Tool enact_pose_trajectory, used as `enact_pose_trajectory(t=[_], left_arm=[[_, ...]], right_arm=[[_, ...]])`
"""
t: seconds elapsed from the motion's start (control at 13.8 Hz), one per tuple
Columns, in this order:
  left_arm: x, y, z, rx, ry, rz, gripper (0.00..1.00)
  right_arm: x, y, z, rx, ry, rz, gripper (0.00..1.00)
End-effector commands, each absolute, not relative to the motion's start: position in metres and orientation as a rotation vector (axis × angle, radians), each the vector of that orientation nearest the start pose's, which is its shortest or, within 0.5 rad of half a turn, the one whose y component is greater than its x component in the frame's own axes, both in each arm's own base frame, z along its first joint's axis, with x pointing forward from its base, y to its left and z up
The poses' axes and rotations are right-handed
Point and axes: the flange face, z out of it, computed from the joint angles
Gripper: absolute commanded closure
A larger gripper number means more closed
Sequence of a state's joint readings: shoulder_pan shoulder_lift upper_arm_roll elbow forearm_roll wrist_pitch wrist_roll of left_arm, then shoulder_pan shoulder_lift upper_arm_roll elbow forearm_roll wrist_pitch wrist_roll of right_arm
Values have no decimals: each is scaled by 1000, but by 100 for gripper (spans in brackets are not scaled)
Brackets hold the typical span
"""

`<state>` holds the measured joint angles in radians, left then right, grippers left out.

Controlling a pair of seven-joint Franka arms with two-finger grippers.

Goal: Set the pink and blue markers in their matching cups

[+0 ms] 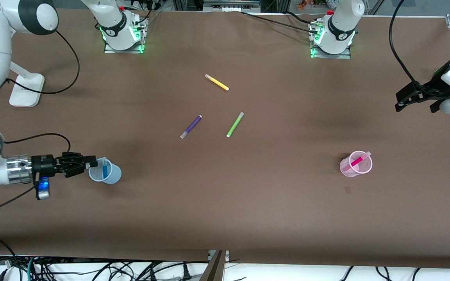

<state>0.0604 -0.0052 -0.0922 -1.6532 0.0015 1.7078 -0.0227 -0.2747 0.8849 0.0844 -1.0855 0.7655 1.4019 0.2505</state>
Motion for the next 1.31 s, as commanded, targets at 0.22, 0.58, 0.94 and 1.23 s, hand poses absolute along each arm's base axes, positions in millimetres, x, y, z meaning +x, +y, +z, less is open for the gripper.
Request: enact_pose_trajectory(t=[0.22, 0.58, 0.94, 1.23], left_arm=[[558, -18, 602, -3139, 0, -87, 0], [558, -16, 603, -3139, -5, -89, 0], [559, -17, 602, -3139, -2, -89, 0], [559, -17, 603, -3139, -2, -91, 0]], right_arm=[[658, -50, 486, -2468, 584, 716, 59], [590, -12, 609, -2804, 455, 631, 56], [571, 35, 617, -3078, 228, 669, 54], [567, 46, 616, -3088, 191, 678, 51]])
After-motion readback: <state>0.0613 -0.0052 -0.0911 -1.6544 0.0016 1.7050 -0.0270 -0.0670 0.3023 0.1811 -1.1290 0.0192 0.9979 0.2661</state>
